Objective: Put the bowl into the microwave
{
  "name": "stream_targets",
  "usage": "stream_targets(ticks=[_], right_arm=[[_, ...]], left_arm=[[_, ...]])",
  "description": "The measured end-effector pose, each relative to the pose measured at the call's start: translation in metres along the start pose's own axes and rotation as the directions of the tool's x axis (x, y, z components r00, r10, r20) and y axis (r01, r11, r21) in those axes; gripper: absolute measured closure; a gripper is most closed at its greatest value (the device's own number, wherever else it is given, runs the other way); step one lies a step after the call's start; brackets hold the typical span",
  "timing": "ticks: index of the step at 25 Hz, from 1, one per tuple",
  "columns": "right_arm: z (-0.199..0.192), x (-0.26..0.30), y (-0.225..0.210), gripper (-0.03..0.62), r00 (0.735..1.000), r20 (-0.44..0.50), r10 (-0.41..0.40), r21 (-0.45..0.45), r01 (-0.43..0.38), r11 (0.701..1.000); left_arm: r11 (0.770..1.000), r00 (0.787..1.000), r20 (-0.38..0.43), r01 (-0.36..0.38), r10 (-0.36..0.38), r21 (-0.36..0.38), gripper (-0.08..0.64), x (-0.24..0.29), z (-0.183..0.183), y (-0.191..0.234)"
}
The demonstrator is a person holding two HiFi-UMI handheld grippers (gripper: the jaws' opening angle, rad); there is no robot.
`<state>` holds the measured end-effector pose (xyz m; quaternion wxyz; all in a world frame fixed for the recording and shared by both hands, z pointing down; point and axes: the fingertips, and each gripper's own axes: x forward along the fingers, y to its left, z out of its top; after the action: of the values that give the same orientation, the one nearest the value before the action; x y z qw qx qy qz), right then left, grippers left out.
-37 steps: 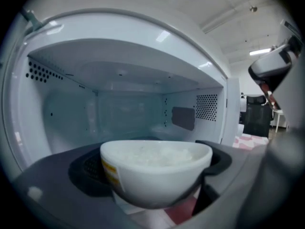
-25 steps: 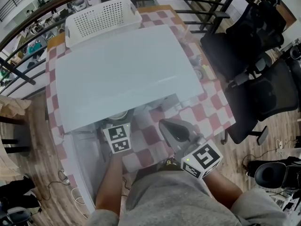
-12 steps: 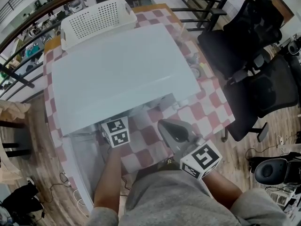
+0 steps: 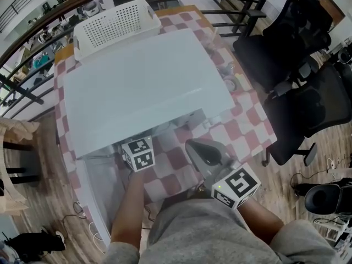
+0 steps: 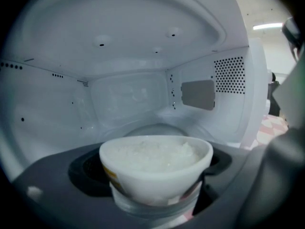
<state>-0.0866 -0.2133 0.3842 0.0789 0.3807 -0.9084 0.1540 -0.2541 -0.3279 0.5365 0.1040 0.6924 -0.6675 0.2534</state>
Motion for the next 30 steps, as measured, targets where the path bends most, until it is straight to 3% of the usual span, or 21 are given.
stream_targets(ticks=[11, 30], right_arm=[[-0.001, -0.006, 0.002, 0.594, 1.000, 0.005, 0.014, 0.002, -0.014, 1.000], [0.003, -0.028, -0.006, 0.592, 0.999, 0.025, 0.044, -0.020, -0.043, 0.999]], left_arm=[[1.000, 0.998, -0.056, 0.003, -0.004, -0.026, 0.025, -0.006, -0.014, 0.003], [0.995, 0.998, 0.036, -0.045, 0.048, -0.090, 0.026, -0.058, -0.004, 0.009]])
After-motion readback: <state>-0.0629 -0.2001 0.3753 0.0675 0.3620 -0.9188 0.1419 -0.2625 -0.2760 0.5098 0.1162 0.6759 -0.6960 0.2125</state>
